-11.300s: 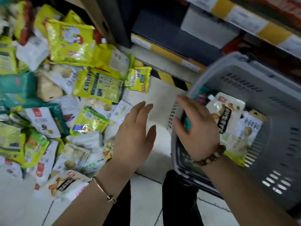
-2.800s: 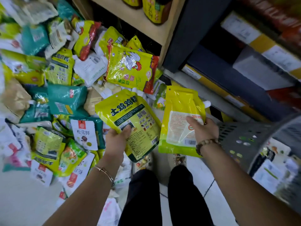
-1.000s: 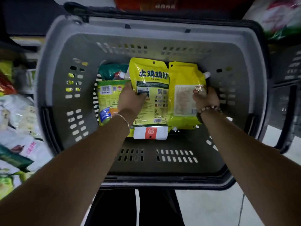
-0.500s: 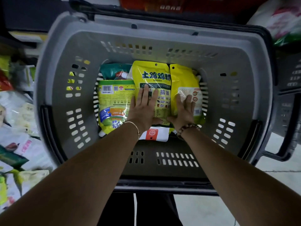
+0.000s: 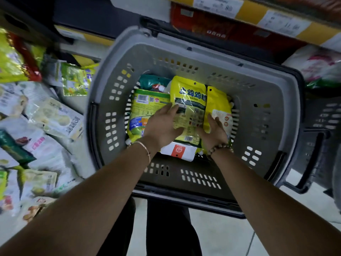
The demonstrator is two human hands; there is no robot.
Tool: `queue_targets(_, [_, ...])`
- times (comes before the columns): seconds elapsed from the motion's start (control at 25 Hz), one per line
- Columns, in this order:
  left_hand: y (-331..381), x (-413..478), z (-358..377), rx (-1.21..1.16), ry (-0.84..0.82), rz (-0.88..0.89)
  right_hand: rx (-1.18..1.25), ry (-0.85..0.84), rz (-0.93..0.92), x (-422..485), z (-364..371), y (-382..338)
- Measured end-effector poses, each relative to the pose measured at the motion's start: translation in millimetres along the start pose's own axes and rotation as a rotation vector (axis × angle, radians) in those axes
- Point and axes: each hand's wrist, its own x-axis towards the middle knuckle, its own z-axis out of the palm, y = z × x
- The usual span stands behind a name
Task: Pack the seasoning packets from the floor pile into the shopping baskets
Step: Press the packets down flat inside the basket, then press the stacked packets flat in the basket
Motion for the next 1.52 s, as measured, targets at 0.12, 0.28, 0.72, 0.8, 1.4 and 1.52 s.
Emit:
queue_targets(0.12, [-9,-37,-28,-0.240,0.162,-0.054,-0.001,0.097,-0.119,-30,-3,-30])
queue_targets(0.28, [-27,-90,-65,-0.360,0.391,-0.033,0.019,0.152,-0.251,-74,7,-80])
queue_targets(0.72, [-189,-281,-94,-0.627,0.693,-0.437,-0.177,-0.044,-0.798,-224,133,-223])
queue_targets(0.8, [-222,-314,-81,-0.707,0.720,-0.530,-0.235,-0.115,-0.813,-244,171,-236])
queue_targets(1.4, [-407,-422,63,-1.304,0.776,-1.101,-0.784,-0.437,-0.902,-288,427,-260])
queue_targets(1.52, [-441,-411,91,-1.444,0.802,-1.188,-0.883,-0.453,-0.953,-275,476,-268])
